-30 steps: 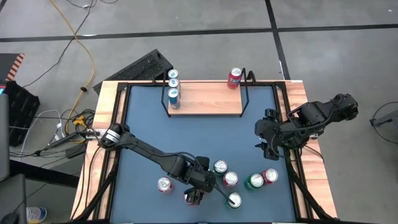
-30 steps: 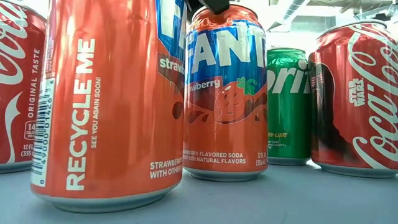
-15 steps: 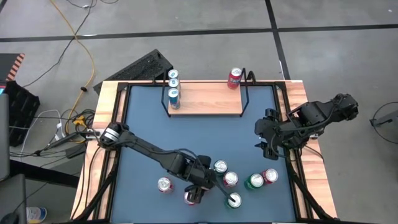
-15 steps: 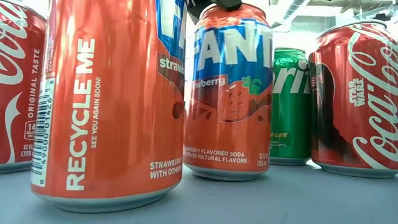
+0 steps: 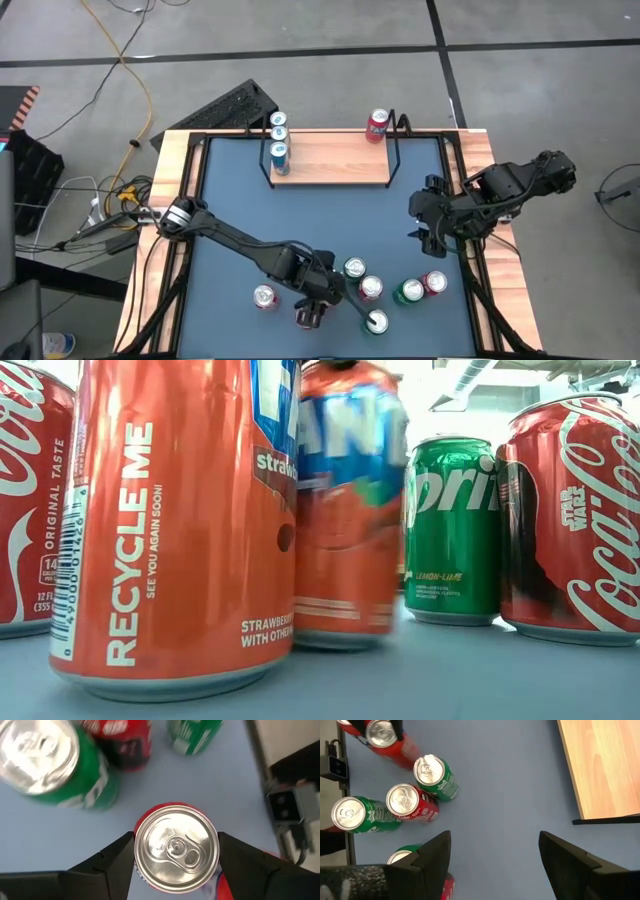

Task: Place canned beverage on shelf
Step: Put the top red soda can on the shelf aligned with the other red soda can

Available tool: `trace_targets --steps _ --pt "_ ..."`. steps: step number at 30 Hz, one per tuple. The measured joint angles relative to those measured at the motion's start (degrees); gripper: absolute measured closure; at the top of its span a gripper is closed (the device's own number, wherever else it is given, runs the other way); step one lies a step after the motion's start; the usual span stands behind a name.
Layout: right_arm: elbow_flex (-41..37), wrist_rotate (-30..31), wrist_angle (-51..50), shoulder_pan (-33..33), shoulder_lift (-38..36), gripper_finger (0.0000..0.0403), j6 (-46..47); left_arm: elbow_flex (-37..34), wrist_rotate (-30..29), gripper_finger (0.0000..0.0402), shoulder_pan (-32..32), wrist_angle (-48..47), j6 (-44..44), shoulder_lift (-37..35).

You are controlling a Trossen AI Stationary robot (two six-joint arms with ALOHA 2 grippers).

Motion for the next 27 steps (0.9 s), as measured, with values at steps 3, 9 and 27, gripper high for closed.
trace_targets --steps 3,9,27 --pt "0.0 0.01 0.38 0.0 0.0 0.0117 -0.02 0.08 -1.02 0.0167 0.39 -0.7 0.28 -0.5" --pt "0.0 1.2 0.38 0.0 -0.08 0.0117 -0.48 0.1 -1.92 0.0167 3.14 -1.04 1.98 -2.0" --pt "0.04 14.04 -0.03 -0.53 -8.62 0.0117 -0.61 0.29 -3.67 0.0168 20.17 1.99 13.16 -9.75"
